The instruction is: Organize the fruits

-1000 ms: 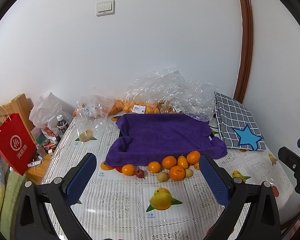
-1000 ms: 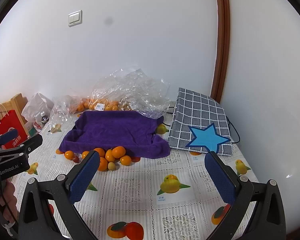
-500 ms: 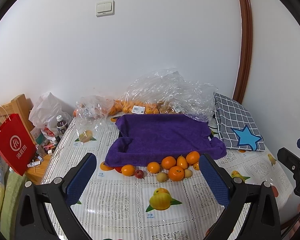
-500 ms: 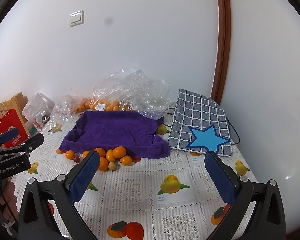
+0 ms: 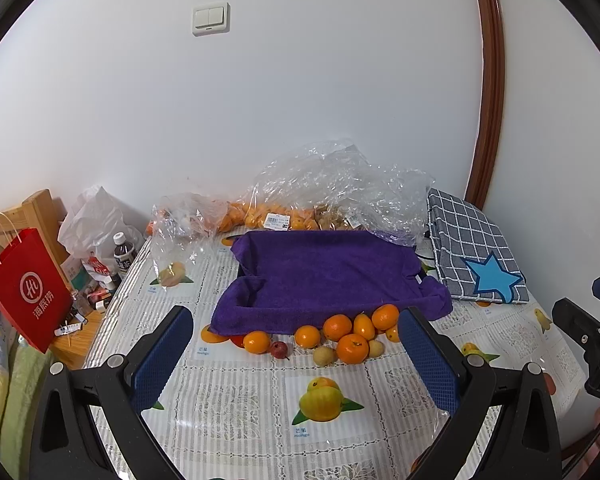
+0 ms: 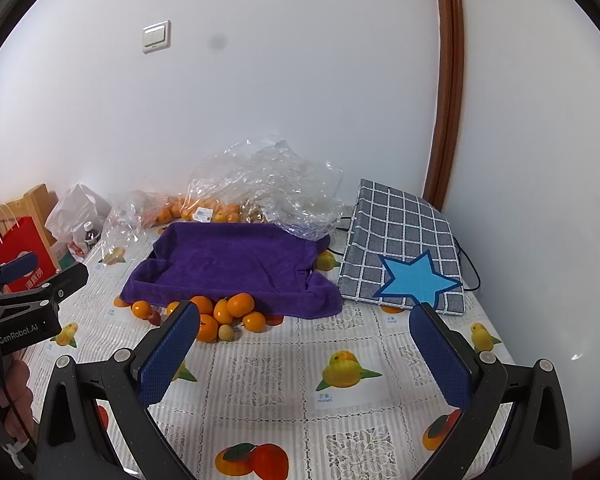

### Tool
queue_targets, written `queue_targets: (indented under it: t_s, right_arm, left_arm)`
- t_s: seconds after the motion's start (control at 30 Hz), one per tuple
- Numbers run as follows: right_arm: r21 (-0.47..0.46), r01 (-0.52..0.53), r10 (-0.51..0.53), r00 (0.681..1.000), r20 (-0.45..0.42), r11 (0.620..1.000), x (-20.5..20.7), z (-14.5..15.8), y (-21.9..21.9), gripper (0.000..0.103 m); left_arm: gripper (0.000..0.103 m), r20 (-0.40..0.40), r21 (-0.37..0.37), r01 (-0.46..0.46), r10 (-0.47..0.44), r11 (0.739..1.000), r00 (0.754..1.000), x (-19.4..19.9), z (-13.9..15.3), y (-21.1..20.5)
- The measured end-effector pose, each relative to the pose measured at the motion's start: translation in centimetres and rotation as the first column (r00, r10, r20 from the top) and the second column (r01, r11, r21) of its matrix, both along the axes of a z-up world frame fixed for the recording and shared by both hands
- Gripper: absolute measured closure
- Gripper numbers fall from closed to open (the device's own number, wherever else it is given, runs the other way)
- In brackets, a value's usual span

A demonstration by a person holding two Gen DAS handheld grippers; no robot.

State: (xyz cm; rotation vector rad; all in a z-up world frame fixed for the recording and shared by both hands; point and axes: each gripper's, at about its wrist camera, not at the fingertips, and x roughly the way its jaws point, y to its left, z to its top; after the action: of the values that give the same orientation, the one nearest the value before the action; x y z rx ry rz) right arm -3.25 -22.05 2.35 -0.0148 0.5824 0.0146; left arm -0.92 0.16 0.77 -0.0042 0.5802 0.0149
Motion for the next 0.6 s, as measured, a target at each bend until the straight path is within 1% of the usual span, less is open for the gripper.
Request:
queue_targets:
  t_s: [0.3, 0.6]
  right_arm:
    - [-0.011, -0.013, 0.013, 1.0, 0.011, 1.0, -0.23, 0.17, 0.27, 0.0]
    - [-0.019, -0.033, 0.033, 0.999, 0.011, 0.999, 0.04, -0.48, 0.94, 0.0]
  left_arm:
    - [0.0, 0.002, 0.0, 0.0, 0.0, 1.0, 1.0, -0.05, 0.17, -0.05]
    - [0.0, -0.001, -0.007, 0.004, -0.004, 1.0, 1.0, 0.49, 0.04, 0.11]
